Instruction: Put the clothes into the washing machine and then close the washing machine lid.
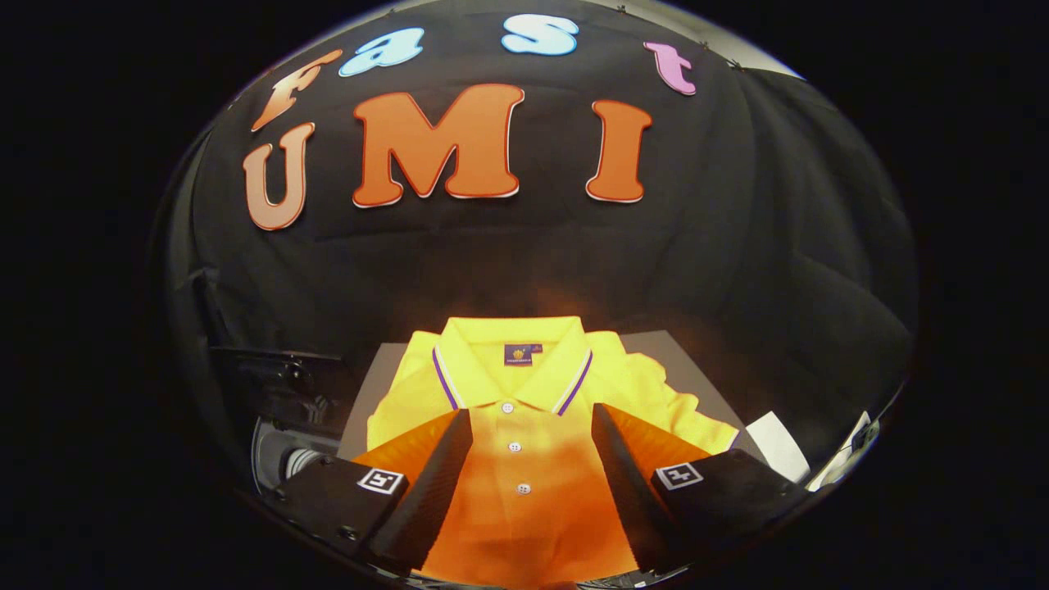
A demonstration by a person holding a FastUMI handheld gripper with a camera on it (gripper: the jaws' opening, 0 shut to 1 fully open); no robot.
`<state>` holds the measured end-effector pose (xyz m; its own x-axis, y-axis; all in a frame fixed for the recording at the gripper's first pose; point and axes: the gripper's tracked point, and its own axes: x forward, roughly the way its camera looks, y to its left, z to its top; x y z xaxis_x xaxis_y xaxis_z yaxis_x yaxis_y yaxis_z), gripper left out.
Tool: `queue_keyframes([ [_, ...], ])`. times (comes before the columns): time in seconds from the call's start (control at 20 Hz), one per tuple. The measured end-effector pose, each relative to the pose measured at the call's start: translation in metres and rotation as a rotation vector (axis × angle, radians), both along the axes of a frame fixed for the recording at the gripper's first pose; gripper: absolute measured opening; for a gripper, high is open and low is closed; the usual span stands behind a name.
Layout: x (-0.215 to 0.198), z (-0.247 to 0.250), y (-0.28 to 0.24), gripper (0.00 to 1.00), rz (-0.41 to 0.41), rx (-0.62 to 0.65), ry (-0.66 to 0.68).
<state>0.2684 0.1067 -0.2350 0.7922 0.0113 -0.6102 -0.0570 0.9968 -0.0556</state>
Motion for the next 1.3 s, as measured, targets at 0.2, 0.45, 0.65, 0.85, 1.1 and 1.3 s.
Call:
queue_keyframes([
  [0.2, 0.001, -0.027, -0.004, 0.96, -0.022, 0.023, 0.069],
  [0.45, 0.002, -0.045, -0.005, 0.98, -0.026, 0.047, 0.080],
  [0.65, 0.001, -0.044, 0.007, 0.78, 0.031, 0.060, 0.068],
  [0.85, 0.000, -0.044, 0.008, 0.33, 0.021, 0.043, 0.021],
  [1.1, 0.000, -0.047, 0.007, 0.28, 0.063, 0.042, 0.060],
  [1.3, 0.003, -0.044, 0.008, 0.09, 0.041, 0.061, 0.036],
])
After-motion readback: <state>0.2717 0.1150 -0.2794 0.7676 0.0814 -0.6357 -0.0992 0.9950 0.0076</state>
